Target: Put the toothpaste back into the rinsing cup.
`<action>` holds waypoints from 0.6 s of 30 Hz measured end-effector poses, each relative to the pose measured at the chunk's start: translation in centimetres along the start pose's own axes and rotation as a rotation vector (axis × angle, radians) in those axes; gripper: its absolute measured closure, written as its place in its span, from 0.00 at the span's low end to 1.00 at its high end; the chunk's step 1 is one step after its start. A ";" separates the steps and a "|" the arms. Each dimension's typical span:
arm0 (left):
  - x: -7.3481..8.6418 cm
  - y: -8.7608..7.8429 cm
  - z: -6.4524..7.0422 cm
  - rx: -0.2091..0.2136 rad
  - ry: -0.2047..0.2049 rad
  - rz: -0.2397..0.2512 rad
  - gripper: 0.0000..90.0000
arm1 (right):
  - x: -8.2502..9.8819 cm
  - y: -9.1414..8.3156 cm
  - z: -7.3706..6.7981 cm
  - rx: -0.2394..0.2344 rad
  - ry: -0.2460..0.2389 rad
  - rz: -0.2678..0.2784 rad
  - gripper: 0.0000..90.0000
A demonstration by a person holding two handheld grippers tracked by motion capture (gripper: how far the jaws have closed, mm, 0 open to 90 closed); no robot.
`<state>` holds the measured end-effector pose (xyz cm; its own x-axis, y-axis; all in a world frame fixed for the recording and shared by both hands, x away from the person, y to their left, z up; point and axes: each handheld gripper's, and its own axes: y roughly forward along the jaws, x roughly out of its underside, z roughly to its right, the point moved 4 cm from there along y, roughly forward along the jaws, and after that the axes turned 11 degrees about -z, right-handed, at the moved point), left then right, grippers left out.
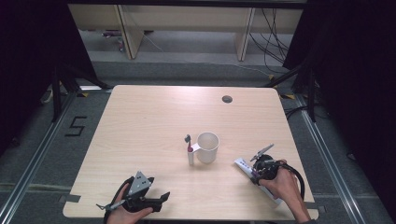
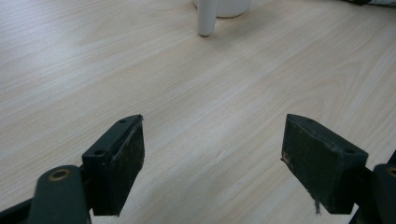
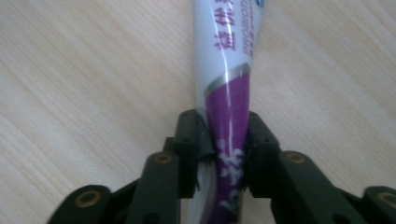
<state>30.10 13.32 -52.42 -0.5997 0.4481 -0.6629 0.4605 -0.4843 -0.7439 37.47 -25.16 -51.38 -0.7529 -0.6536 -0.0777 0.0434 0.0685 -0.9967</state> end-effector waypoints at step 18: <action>-0.1 0.0 0.1 0.007 -0.017 0.018 0.24 | 0.2 -1.1 0.4 -0.006 -0.052 0.093 0.86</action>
<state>30.09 13.17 -52.38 -0.6027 0.4264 -0.6745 0.4666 -0.4975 -0.7313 37.55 -25.69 -50.29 -0.7105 -0.6826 -0.1711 0.1074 0.1350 -0.9850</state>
